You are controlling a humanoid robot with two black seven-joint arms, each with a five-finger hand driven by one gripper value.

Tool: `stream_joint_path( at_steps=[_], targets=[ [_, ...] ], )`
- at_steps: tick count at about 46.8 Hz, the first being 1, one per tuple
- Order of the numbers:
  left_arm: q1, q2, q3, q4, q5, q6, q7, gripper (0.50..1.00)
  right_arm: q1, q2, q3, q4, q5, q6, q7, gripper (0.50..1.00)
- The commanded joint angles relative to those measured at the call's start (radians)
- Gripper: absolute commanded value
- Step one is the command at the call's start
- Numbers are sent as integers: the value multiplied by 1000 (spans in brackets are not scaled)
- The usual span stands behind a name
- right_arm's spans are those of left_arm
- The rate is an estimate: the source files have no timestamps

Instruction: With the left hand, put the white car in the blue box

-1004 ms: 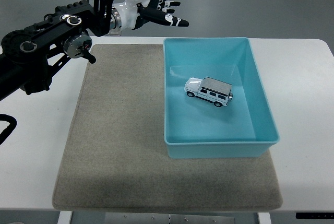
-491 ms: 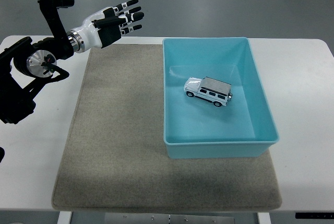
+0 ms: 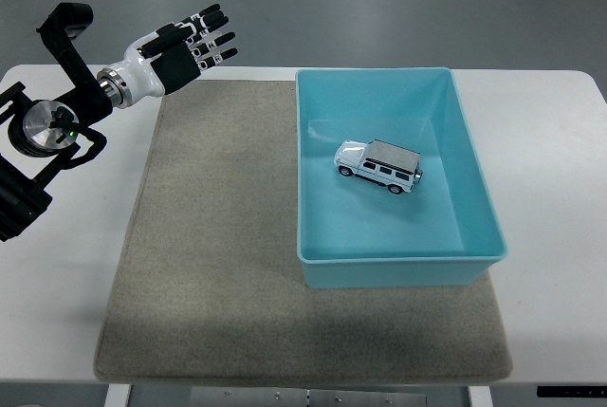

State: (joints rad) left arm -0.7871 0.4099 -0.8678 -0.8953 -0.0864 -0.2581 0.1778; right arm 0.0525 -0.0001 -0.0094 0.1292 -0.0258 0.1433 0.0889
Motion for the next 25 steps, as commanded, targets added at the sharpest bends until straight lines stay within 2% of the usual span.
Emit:
stream_joint_path(
  at_steps=[1, 25],
  targets=[
    [5, 1, 1, 4, -23, 0, 0, 999, 0, 0, 0, 9, 0, 7, 0, 936],
    [17, -3, -4, 9, -7, -6, -4, 999, -13, 0, 2, 7, 4, 1, -2, 936]
  ],
)
